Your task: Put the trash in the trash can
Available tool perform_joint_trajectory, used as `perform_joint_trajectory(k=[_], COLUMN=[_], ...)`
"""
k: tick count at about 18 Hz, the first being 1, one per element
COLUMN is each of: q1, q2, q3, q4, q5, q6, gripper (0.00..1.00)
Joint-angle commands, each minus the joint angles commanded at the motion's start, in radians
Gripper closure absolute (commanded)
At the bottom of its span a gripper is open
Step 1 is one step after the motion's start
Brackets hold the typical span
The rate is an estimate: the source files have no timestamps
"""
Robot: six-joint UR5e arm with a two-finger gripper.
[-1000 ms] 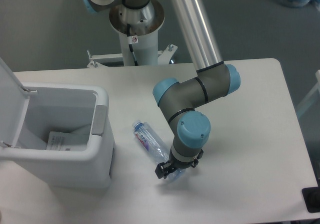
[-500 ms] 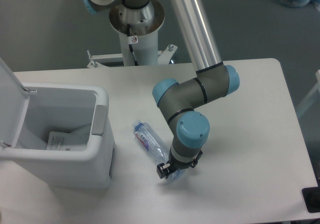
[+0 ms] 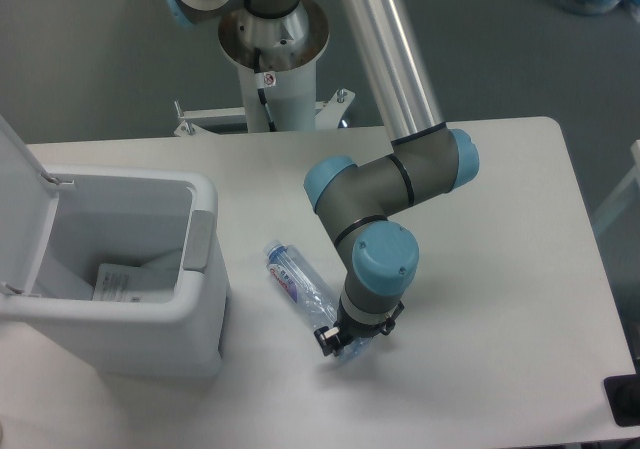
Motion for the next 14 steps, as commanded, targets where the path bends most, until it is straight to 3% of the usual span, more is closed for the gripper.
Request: perform_joint_trajectory(k=[8, 14], q1=[0.0, 0.011], q2=[0.006, 0.061], q3=[0.005, 0.041], q4=[0.0, -0.002], q5=[0.0, 0.002], q6=[0.005, 0.006], gripper=[0.38, 0.37])
